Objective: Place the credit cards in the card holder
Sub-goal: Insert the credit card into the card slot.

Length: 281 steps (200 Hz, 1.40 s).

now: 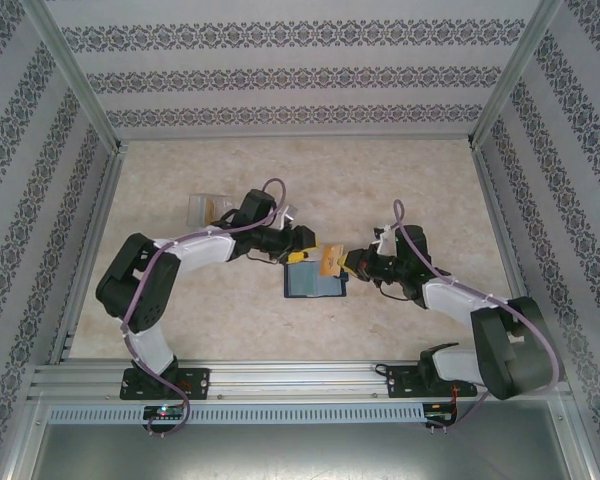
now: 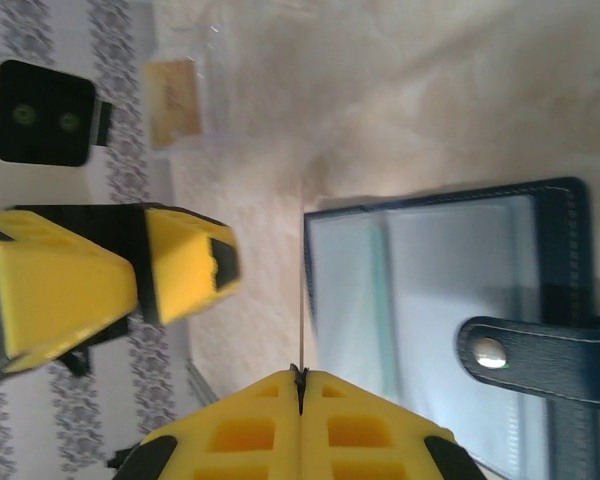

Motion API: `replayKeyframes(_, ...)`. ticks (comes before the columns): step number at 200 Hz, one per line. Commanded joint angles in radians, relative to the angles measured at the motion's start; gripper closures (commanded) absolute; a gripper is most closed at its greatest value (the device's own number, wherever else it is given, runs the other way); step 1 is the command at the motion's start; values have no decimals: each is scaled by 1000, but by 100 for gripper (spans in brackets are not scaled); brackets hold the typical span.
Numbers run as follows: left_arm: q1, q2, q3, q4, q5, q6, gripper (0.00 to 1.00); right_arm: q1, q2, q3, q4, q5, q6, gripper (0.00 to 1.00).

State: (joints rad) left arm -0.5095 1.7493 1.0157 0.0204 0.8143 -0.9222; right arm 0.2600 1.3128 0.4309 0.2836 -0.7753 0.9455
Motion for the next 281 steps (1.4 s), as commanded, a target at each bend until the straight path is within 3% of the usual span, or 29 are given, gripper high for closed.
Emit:
replayKeyframes(1,20,-82,-17,-220,-123,142,42,49,54,83,-159,-17,-181,100)
replayKeyframes(34,20,-128,-84,-307,-203,197,42,92,155,153,-196,-21,-247,100)
replayKeyframes(111,13,-107,-114,-377,-335,234,49,62,264,233,-300,-31,-382,100)
replayKeyframes(180,-8,-46,-128,-310,-307,212,56,79,303,204,-221,-35,-360,100)
replayKeyframes(205,-9,-25,-120,-311,-301,218,67,85,313,199,-194,-35,-334,100)
replayKeyframes(281,-11,-12,-174,-244,-296,178,69,99,307,142,-122,-17,-284,100)
